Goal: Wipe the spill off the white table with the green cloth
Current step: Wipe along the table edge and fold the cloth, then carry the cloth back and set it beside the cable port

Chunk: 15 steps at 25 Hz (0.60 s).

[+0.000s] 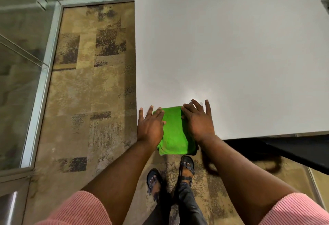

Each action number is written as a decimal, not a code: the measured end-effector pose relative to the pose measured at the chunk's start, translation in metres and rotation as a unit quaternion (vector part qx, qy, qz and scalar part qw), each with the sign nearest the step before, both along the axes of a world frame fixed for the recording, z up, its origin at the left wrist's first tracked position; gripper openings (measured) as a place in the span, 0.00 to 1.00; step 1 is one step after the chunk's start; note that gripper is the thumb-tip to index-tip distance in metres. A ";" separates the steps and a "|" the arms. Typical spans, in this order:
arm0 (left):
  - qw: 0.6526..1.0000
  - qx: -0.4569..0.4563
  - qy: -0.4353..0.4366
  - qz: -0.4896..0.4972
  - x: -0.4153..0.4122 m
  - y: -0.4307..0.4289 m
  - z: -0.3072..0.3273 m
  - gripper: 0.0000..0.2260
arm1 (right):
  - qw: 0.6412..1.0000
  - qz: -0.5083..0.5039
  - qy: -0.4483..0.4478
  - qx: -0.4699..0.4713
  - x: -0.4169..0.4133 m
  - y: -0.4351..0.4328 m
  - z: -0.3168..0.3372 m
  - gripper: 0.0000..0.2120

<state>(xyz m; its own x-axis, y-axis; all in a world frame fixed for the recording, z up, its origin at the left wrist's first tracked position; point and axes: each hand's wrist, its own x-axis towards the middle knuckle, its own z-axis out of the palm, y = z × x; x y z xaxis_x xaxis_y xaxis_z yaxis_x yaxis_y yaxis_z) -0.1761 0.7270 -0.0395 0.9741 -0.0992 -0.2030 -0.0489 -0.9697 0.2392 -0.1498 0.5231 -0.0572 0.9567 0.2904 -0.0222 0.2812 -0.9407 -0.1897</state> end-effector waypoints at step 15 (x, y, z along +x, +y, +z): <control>0.993 -0.111 -0.048 0.018 0.006 -0.003 0.038 0.07 | 0.993 -0.012 -0.019 0.116 -0.011 -0.025 0.033 0.19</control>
